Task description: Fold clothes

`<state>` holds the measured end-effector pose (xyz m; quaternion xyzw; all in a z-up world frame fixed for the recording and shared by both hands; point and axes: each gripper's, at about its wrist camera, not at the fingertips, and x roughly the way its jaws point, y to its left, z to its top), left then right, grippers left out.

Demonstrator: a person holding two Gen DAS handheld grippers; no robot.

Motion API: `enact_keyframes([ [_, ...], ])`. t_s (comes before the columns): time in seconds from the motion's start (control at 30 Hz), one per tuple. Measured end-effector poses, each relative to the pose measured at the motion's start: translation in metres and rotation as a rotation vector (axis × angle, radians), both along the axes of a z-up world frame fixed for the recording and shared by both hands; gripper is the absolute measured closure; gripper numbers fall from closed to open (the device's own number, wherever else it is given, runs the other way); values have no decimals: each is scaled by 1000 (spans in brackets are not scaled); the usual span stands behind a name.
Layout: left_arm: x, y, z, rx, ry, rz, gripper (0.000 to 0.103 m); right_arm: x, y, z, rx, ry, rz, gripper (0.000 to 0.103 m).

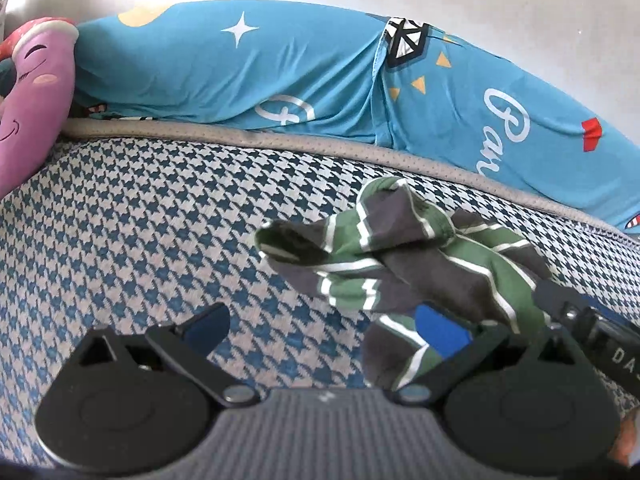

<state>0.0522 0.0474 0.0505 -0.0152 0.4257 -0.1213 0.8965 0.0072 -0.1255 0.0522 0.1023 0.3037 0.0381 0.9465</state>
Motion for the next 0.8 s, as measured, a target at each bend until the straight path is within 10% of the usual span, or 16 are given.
enact_keyframes([
  [0.17,4,-10,-14,48,41,14,0,12,8,-16,-2,39,2,37],
  [0.3,5,-14,-23,80,68,5,0,19,8,-26,-11,110,0,90],
  [0.37,4,-16,-26,97,74,-2,0,18,7,-27,-19,111,-6,99],
  [0.8,4,1,-29,119,101,71,0,0,-30,1,-13,5,-186,99],
])
